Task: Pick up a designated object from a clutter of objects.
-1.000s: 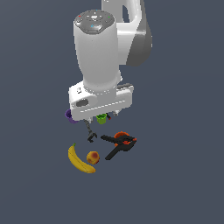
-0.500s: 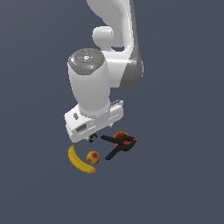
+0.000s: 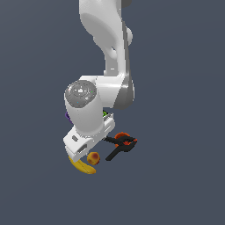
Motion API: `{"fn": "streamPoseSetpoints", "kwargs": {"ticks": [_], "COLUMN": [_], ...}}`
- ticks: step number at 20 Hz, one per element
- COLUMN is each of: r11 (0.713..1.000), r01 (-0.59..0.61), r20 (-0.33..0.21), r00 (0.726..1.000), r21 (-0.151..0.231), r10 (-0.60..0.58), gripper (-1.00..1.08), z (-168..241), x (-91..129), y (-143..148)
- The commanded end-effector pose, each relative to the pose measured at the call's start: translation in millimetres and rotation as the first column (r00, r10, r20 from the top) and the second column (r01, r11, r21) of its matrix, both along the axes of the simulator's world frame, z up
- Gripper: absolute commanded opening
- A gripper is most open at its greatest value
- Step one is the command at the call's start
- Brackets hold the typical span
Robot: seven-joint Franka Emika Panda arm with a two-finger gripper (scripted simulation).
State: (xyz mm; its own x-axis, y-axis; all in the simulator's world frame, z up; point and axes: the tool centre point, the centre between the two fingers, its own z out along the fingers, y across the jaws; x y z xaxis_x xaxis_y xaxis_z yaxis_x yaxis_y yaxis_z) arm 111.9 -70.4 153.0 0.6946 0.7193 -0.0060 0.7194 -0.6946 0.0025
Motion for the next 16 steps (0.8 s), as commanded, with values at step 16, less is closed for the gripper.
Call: {"fn": "streamPoseSetpoints", "kwargs": {"ticks": [16], "r11": [0.970], "r01": [-0.244], "r20": [0.002], "r00": [0.970], "r21": [0.006], "r10": [0.244], "gripper": [1.00], "z": [-67.5], "x": [17.5], "y": [-21.2]}}
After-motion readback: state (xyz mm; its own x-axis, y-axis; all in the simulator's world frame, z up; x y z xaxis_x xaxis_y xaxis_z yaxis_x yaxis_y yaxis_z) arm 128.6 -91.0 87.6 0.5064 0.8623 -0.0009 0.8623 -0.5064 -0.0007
